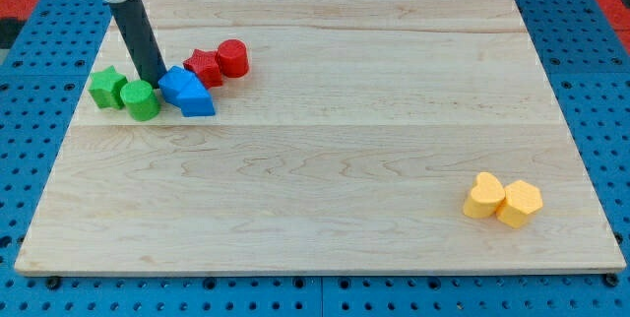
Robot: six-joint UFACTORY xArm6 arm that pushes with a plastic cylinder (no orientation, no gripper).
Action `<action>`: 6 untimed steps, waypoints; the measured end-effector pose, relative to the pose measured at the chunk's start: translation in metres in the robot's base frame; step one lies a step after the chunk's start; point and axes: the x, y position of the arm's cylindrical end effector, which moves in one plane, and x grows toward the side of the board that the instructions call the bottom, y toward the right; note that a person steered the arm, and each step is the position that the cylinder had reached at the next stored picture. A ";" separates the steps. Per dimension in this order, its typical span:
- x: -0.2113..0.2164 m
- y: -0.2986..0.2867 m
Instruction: Move blue blocks to the center of the board
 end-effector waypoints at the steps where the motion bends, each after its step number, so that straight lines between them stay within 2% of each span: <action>1: 0.021 0.010; 3: 0.020 0.009; 5: 0.024 0.066; 6: 0.039 0.097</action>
